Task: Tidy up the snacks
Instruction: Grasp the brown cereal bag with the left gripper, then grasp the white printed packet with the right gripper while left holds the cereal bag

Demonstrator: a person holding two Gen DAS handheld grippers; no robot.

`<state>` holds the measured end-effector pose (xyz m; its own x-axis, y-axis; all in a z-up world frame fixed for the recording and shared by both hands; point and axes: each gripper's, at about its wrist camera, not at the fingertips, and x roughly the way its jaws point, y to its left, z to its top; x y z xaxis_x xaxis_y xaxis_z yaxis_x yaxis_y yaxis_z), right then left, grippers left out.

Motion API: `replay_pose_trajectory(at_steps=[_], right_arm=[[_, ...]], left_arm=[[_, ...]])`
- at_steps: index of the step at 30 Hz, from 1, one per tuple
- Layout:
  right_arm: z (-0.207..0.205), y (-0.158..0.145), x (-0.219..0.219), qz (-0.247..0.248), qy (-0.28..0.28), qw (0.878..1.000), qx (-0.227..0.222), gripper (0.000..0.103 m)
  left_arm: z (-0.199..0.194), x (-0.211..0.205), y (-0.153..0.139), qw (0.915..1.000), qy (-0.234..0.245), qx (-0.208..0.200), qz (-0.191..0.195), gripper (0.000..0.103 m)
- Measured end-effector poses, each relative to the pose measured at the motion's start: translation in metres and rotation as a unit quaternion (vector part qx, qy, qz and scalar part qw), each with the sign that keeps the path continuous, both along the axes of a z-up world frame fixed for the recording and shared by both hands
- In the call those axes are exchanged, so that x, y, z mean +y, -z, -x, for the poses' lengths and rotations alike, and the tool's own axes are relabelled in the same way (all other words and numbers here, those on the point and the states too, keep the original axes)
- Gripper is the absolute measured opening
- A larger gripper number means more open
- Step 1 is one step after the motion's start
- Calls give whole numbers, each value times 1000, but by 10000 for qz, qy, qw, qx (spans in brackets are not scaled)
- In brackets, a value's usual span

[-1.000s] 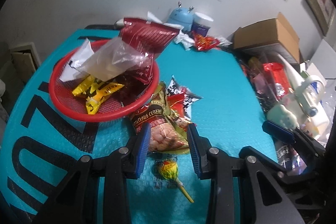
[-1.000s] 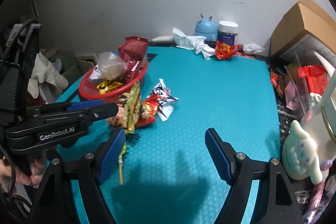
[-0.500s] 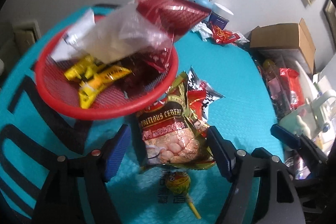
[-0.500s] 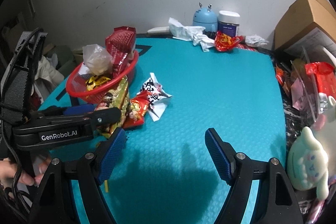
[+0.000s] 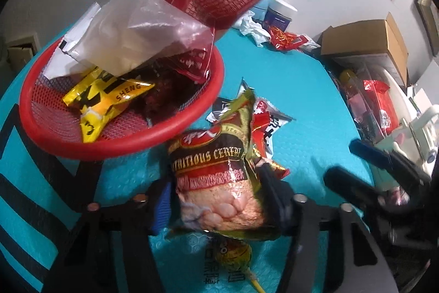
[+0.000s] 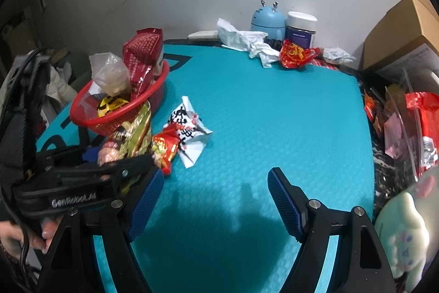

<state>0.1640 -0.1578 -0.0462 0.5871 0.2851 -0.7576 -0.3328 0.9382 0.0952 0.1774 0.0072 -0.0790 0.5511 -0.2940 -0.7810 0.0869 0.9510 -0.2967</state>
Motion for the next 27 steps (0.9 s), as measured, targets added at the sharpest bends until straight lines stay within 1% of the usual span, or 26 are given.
replay_pose_trajectory(at_steps=[2, 8, 12, 14, 18, 21, 23, 24, 26, 27], right_arm=[[-5, 1, 1, 12, 9, 10000, -2, 79], [-26, 4, 13, 130, -148, 9997, -134, 79], [-45, 8, 18, -83, -236, 9997, -70, 77], [-55, 12, 21, -182, -239, 9995, -6, 73], [-70, 24, 30, -271, -358, 9989, 154, 69], [-77, 35, 36, -363, -514, 9973, 379, 61], [-78, 41, 38, -447, -615, 9956, 549, 44], [-77, 43, 39, -494, -671, 9947, 604, 42], [-72, 44, 41, -407, -706, 9951, 561, 35], [-68, 43, 42, -356, -728, 9953, 539, 33]], left_arm=[[1, 1, 0, 10000, 34, -11, 11, 50], [5, 7, -2, 9999, -56, 41, 91, 49], [9, 12, -4, 9998, -172, 42, 85, 49], [10, 12, -4, 9998, -191, 35, 84, 49], [9, 11, -3, 9998, -198, 15, 43, 49], [9, 10, -3, 9998, -193, 16, 38, 49], [9, 11, -2, 9998, -185, 14, 41, 49], [9, 11, -2, 9998, -173, 19, 32, 49], [11, 12, -1, 9999, -152, 34, 25, 49], [12, 11, -1, 9999, -143, 33, 11, 49]])
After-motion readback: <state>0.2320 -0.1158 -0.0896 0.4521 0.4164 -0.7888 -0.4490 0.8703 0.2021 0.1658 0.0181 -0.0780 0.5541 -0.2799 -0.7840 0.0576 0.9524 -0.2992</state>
